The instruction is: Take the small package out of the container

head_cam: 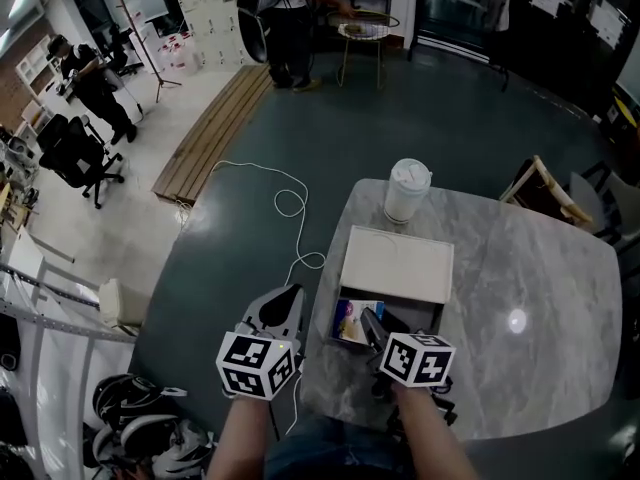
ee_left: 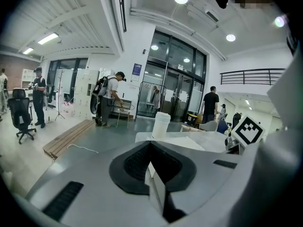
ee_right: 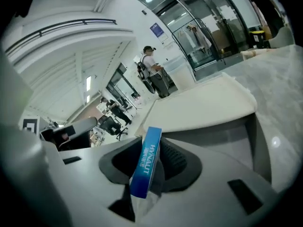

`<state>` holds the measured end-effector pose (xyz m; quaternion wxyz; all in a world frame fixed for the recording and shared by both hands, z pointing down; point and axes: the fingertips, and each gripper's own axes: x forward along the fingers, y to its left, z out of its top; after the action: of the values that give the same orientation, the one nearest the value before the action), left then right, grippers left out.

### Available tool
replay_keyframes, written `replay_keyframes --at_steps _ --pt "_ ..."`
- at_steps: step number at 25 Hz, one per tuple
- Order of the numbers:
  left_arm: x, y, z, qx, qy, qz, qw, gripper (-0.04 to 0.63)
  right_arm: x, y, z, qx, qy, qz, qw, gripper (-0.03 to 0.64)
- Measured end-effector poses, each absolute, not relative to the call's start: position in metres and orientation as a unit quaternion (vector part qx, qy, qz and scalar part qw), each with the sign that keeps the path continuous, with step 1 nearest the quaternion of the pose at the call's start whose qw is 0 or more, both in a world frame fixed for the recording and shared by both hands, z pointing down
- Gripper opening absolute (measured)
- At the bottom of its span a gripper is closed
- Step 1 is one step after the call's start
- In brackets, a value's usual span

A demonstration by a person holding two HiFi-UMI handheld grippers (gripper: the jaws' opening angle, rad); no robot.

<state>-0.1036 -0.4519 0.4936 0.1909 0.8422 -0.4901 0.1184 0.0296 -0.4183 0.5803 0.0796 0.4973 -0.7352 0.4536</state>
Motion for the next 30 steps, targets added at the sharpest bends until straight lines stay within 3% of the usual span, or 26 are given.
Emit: replay_keyframes --at_steps 7,30 --pt "-0.111 -0.432 0.494 0.829 -0.511 0.113 0.196 0.011 0.045 -0.410 0.598 0.428 -0.713 0.525 0.180 0.123" --pt "-0.119 -0.470 0.436 0.854 -0.496 0.051 0.151 0.011 0.037 -0.437 0.488 0.449 -0.782 0.411 0.135 0.104"
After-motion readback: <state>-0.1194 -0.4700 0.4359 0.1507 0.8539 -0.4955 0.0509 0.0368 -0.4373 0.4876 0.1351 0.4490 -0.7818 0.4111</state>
